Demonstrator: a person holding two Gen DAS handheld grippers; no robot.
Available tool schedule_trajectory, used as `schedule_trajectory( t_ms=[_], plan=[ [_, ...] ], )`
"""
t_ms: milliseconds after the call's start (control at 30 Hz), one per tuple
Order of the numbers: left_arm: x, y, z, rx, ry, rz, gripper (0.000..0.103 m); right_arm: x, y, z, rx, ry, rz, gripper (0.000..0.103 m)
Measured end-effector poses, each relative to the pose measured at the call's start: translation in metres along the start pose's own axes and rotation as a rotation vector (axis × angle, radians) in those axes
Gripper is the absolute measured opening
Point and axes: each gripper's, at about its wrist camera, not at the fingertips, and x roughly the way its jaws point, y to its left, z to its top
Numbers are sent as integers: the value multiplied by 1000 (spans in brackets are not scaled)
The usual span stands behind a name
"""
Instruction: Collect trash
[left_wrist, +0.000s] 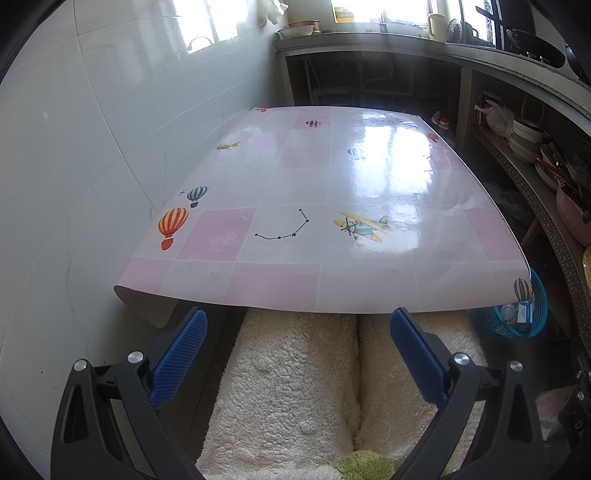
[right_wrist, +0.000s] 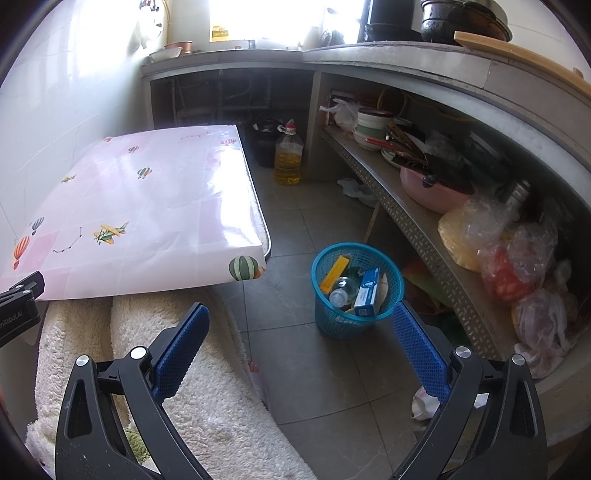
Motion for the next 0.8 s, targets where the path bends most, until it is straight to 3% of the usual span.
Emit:
schedule_trajectory(
  t_ms=[800],
  plan=[
    [-2,-4,-1,-21,20,5,97,2,4,0,0,5,4,95]
  ],
)
